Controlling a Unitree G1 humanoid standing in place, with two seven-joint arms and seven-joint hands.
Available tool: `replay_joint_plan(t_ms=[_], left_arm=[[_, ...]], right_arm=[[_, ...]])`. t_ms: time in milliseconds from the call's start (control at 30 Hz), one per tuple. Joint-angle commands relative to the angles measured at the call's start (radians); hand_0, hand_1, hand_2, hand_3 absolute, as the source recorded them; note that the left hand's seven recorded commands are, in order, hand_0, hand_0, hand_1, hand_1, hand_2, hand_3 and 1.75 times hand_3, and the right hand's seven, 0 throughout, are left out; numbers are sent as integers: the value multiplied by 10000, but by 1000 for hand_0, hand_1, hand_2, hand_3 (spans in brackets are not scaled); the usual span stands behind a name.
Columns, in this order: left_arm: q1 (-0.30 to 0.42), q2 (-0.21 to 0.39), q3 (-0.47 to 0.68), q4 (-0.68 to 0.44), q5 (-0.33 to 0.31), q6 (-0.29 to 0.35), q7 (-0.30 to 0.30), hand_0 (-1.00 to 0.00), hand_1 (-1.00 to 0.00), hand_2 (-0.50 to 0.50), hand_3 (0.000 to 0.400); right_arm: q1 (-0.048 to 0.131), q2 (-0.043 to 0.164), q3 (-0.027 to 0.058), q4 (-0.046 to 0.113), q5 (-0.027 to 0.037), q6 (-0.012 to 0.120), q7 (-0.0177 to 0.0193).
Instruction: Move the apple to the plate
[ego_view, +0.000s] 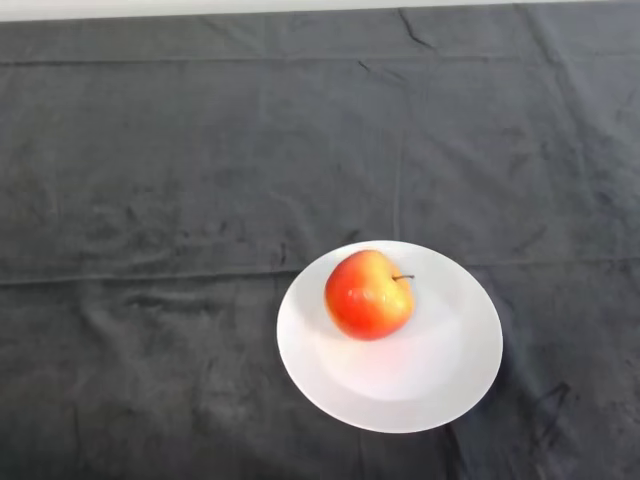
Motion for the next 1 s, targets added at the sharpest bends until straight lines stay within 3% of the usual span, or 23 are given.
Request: replay_joint_plan(t_ms=[33, 1000], left_arm=[[52, 542, 219, 194, -105, 144, 97, 0, 0, 0, 0], [188, 549, 943, -214, 249, -288, 700, 0, 0, 0, 0]], right_arm=[[321, -182, -53, 113, 83, -66, 21], [320, -183, -54, 115, 83, -65, 22]])
